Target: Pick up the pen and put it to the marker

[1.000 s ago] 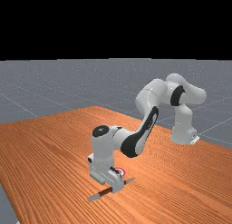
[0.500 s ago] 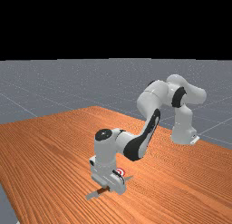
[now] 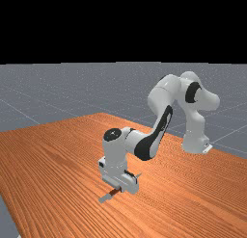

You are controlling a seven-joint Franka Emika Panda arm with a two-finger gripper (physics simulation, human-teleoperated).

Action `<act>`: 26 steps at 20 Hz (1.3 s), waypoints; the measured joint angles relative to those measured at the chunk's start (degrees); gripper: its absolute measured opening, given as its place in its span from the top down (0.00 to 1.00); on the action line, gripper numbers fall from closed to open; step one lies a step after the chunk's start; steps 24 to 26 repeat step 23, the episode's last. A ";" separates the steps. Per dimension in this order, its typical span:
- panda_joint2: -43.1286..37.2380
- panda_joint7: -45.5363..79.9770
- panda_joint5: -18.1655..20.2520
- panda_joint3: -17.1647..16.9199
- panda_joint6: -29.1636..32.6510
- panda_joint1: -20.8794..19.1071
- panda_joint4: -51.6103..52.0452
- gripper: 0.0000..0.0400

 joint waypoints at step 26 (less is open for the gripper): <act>-11.31 -3.77 -1.30 -1.98 20.47 0.10 -25.45 0.00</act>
